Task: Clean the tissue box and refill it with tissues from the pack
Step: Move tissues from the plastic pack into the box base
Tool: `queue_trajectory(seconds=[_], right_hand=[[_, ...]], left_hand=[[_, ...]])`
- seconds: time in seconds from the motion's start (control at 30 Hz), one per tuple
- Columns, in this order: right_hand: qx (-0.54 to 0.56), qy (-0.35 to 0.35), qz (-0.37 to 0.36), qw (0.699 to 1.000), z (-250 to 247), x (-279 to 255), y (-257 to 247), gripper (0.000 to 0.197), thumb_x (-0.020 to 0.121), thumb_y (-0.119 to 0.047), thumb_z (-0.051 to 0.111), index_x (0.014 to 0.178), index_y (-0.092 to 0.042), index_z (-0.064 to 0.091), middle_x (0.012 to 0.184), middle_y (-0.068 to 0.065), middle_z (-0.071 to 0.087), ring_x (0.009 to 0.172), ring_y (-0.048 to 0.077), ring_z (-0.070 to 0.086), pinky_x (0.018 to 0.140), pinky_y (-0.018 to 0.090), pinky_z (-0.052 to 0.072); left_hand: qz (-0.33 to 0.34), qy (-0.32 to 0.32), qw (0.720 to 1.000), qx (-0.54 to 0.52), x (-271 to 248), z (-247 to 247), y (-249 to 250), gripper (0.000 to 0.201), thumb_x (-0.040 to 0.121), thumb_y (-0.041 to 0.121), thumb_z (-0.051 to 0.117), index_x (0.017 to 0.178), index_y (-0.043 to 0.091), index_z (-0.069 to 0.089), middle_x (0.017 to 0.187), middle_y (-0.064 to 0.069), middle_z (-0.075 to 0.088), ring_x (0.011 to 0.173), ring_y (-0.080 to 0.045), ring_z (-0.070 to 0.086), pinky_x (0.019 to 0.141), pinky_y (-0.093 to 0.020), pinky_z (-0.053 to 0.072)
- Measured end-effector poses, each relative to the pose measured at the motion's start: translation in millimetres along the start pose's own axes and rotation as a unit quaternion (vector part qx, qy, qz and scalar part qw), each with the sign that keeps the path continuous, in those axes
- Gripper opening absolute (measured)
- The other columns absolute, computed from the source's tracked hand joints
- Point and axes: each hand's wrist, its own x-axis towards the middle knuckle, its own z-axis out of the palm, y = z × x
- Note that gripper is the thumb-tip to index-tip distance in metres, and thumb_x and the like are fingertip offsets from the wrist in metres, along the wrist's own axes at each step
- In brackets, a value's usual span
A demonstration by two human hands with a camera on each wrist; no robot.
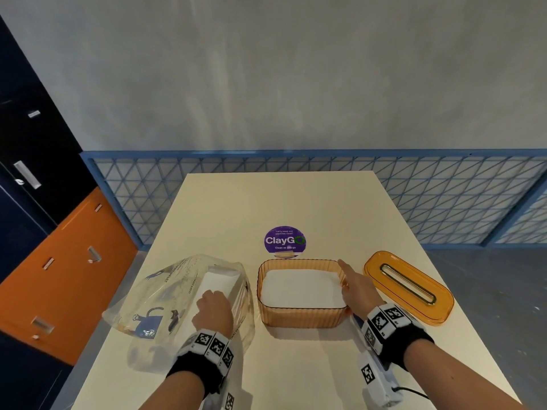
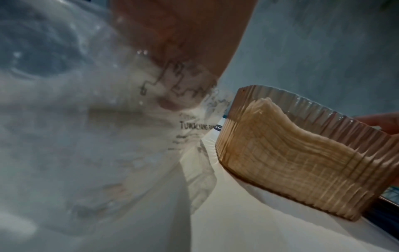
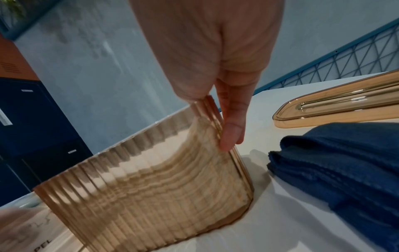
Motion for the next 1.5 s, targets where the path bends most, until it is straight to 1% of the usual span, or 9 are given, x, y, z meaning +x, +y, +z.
queue_trajectory(seconds=[0.2,0.33,0.43,0.57,0.73,0.9,1.0,1.13,1.5], right_hand=[[-0.051,-0.029,-0.022,0.998,-11,0,-2,0.058,0.098,-0.018,0.042,0.149,-0.022,0.016,0.126,0.014,0.052,0.114,0.024,0.051,0.092,0.028,0.042],[0.019,0.068,-0.079,0.994,-34,-5,-28,0.042,0.098,-0.033,0.04,0.135,-0.015,0.046,0.126,0.011,0.054,0.114,0.024,0.052,0.095,0.031,0.041],[0.19,-0.05,-0.067,0.978,-58,-16,-73,0.054,0.097,-0.049,0.027,0.109,-0.01,0.062,0.108,0.012,0.068,0.088,0.024,0.064,0.078,0.033,0.049],[0.427,-0.228,-0.023,0.875,-89,-27,-109,0.072,0.091,-0.064,0.026,0.11,-0.005,0.063,0.104,0.018,0.07,0.088,0.036,0.067,0.07,0.036,0.056],[0.29,-0.157,-0.063,0.942,-100,-20,-109,0.023,0.093,-0.017,0.052,0.112,-0.005,0.055,0.108,0.014,0.063,0.092,0.028,0.063,0.071,0.036,0.059],[0.131,-0.048,-0.147,0.979,-107,-16,-97,0.023,0.089,-0.011,0.053,0.109,-0.004,0.059,0.102,0.007,0.06,0.092,0.023,0.056,0.068,0.027,0.041],[0.163,-0.042,-0.17,0.971,-109,-20,-94,0.026,0.091,-0.013,0.053,0.116,-0.007,0.058,0.113,0.006,0.062,0.103,0.023,0.057,0.087,0.035,0.045],[0.251,-0.036,-0.177,0.951,-108,-23,-89,0.026,0.092,-0.012,0.054,0.118,-0.012,0.058,0.113,0.004,0.064,0.103,0.02,0.059,0.092,0.034,0.046],[0.307,0.002,-0.016,0.952,-33,-12,-34,0.024,0.082,0.002,0.059,0.102,-0.01,0.052,0.098,0.008,0.058,0.093,0.026,0.056,0.072,0.027,0.047]], left_hand=[[0.017,0.05,0.995,-0.079,-9,-44,-10,0.027,0.099,0.01,0.031,0.121,0.008,0.047,0.117,-0.005,0.061,0.104,-0.02,0.063,0.082,-0.027,0.049],[0.068,0.157,0.968,-0.185,-31,-95,-2,0.027,0.096,0.011,0.035,0.119,0.009,0.05,0.108,-0.009,0.064,0.092,-0.028,0.063,0.065,-0.029,0.04],[0.15,0.211,0.933,-0.249,-50,-115,17,0.04,0.095,0.013,0.039,0.134,0.018,0.043,0.117,-0.004,0.061,0.096,-0.026,0.061,0.072,-0.031,0.046],[0.292,0.234,0.888,-0.268,-61,-108,43,0.051,0.081,0.002,0.053,0.13,0.017,0.052,0.12,-0.004,0.063,0.101,-0.026,0.063,0.071,-0.033,0.052],[0.401,0.216,0.853,-0.255,-61,-81,56,0.044,0.087,0.033,0.047,0.129,0.021,0.052,0.128,-0.003,0.058,0.112,-0.016,0.056,0.083,-0.026,0.053],[0.225,0.124,0.794,-0.551,-53,-69,56,0.051,0.094,0.037,0.047,0.141,0.023,0.031,0.142,0.008,0.032,0.133,-0.006,0.029,0.1,-0.001,0.024],[0.082,-0.035,0.707,-0.702,-33,-72,59,0.051,0.097,0.023,0.046,0.144,0.022,0.025,0.139,-0.004,0.042,0.127,-0.019,0.043,0.103,-0.029,0.037],[0.065,-0.163,0.578,-0.797,-14,-78,60,0.047,0.092,0.015,0.049,0.136,0.026,0.035,0.124,-0.002,0.055,0.114,-0.022,0.053,0.087,-0.037,0.049],[0.133,0.008,0.759,-0.638,-28,-57,69,0.04,0.086,-0.001,0.046,0.124,0.01,0.044,0.109,-0.006,0.056,0.1,-0.022,0.054,0.081,-0.028,0.046]])
